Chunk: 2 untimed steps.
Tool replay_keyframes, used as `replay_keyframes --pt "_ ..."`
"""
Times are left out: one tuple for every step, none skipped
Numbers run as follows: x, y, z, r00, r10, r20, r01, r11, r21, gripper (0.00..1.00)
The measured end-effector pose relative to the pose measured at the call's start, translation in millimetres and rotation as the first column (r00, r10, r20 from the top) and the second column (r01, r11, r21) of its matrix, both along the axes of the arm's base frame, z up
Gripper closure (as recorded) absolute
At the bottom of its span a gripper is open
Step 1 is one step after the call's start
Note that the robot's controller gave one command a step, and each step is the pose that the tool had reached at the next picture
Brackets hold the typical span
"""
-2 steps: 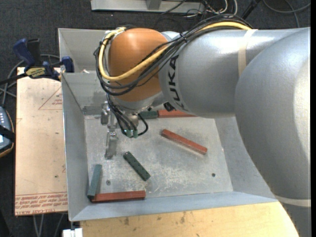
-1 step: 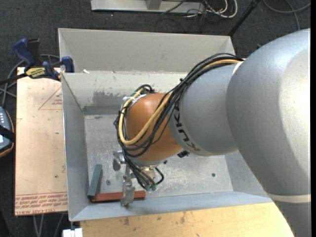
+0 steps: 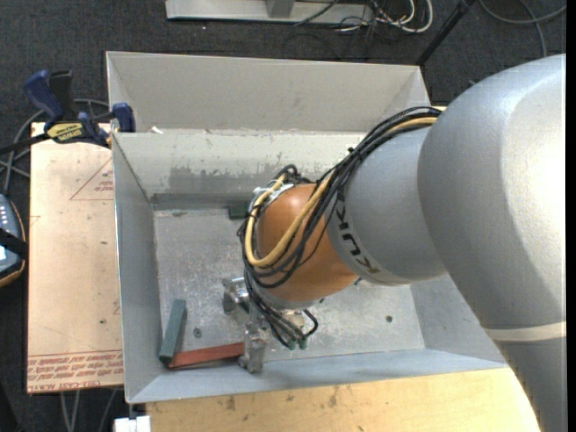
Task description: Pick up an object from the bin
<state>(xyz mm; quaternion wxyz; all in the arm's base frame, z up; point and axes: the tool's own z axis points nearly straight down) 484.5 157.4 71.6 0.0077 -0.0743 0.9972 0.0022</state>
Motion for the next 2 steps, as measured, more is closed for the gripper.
replay_keyframes --pt "-3.6 1 -1 1.0 0.004 -0.012 -0.004 1.0 -0.003 1.0" --pt "9.4 -46 150 0.923 0.384 -0.007 -0.384 0.923 -0.007 1.0"
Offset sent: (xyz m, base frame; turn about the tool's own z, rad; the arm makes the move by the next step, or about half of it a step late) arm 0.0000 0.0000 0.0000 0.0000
